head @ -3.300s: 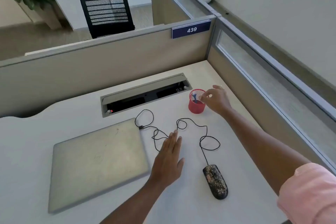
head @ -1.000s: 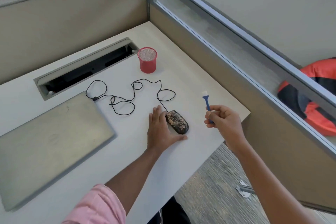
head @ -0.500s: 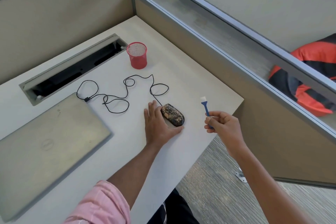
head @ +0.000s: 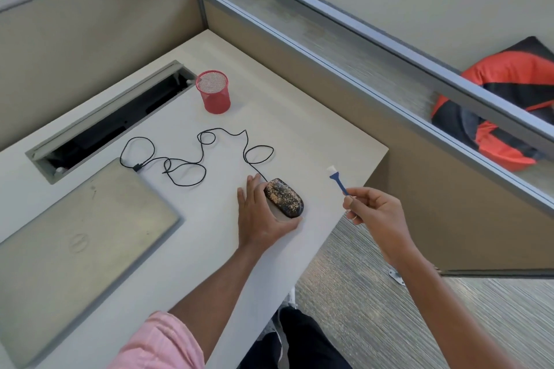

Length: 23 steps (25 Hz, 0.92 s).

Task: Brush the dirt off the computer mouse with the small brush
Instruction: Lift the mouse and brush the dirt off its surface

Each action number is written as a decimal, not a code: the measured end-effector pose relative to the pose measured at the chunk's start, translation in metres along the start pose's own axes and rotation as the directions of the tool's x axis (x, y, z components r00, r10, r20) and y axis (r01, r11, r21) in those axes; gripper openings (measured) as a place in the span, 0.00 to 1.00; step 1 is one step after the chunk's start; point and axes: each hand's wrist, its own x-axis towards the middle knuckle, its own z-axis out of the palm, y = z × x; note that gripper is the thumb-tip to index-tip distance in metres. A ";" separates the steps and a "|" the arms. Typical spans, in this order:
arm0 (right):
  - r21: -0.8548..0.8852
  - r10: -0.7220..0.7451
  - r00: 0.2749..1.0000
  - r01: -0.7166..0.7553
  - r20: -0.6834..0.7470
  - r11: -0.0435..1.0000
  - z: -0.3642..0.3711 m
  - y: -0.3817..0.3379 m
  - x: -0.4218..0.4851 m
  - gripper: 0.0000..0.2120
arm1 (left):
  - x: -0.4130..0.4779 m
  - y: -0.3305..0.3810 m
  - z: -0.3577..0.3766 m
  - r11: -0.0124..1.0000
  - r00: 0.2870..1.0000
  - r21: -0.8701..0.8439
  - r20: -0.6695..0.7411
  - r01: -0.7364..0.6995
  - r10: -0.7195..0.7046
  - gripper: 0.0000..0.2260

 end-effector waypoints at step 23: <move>0.279 -0.052 0.993 0.021 0.106 0.960 -0.151 0.033 -0.073 0.05 | -0.177 0.106 0.067 0.995 0.996 0.054 0.003 -0.084 0.084 0.51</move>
